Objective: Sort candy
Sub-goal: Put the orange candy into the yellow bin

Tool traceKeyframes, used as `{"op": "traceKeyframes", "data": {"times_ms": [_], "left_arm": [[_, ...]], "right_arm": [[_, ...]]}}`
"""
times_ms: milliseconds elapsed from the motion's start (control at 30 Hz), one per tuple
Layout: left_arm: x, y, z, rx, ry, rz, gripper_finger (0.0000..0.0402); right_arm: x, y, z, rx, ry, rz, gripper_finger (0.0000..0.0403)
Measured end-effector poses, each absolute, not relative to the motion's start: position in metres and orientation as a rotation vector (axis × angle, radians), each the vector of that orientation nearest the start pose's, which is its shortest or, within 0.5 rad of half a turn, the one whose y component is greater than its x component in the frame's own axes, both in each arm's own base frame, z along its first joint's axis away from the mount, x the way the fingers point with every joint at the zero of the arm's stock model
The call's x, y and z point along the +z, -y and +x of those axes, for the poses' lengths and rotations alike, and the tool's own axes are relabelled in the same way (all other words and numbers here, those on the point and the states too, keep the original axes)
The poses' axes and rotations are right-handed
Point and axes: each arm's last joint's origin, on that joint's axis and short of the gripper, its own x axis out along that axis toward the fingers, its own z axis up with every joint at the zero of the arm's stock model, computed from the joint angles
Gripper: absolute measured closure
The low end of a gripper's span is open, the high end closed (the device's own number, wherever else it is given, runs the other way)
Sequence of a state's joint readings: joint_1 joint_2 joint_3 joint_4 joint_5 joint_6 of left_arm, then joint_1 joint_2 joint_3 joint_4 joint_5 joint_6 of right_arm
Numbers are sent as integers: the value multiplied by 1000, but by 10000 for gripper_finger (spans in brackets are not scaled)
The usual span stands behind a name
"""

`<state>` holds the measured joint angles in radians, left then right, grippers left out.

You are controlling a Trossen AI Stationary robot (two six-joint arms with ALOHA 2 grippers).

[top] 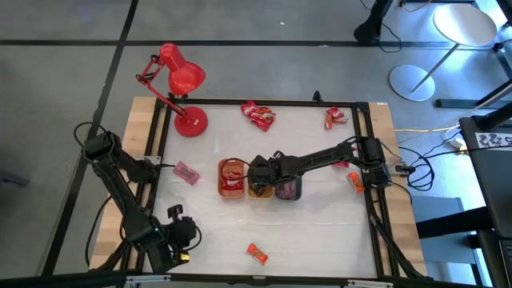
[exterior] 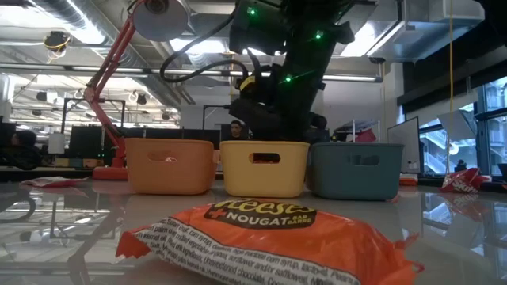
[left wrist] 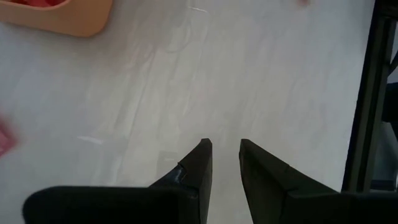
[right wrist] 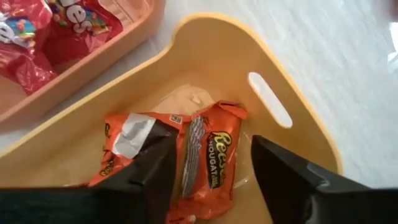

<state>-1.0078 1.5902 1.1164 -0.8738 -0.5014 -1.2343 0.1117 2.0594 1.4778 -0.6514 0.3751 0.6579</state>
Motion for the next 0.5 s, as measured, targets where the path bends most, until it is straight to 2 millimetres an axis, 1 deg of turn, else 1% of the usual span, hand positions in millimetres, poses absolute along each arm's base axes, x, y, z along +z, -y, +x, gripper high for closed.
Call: {"op": "traceKeyframes", "data": {"times_ms": [100, 200, 267, 367, 500], "left_arm": [[218, 239, 167, 217, -1014, -187, 329], [218, 239, 167, 217, -1014, -188, 329], [218, 239, 167, 218, -1013, -190, 329], [218, 239, 167, 220, -1013, -194, 329], [218, 239, 167, 220, -1013, -193, 329]], "right_arm": [[170, -38, 413, -610, -1055, 260, 173], [186, -48, 417, -589, -1055, 226, 167], [200, -59, 418, -574, -1056, 182, 167], [224, -81, 418, -549, -1041, 131, 167], [252, -122, 411, -481, -988, 75, 166]]}}
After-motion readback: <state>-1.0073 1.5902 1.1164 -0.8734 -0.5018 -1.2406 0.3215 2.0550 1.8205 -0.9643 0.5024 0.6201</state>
